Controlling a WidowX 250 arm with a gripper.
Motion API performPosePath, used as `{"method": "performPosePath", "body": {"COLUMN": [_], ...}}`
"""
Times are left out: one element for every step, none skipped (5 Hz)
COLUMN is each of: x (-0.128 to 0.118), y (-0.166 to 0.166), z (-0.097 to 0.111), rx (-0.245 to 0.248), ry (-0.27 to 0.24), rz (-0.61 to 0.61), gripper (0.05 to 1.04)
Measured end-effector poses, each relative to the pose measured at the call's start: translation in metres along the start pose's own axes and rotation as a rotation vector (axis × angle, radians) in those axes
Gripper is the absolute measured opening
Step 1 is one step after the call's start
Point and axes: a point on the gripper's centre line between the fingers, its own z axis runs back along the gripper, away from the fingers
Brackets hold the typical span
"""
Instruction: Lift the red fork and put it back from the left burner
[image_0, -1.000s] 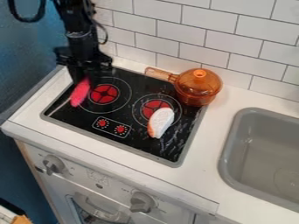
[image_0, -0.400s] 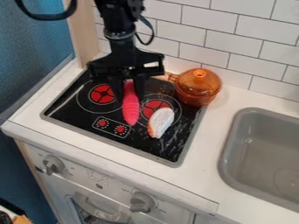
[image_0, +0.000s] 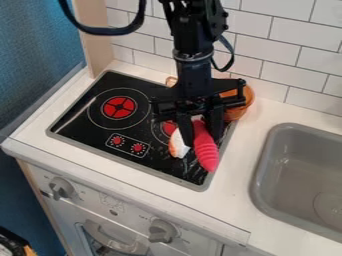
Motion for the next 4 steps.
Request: {"method": "performPosePath", "body": {"x": [-0.008,-0.009,-0.013,-0.005], "y": [-0.018,-0.027,-0.026,-0.016], "z": [-0.018,-0.041,-0.062,-0.072], "rx": [0.002,-0.002,0.010,0.008], "ry": [0.126,0.236,0.310,0.340], "rz": [-0.040,-0.050,-0.052,-0.017], "gripper": [0.365,0.365,0.365,0.364]}}
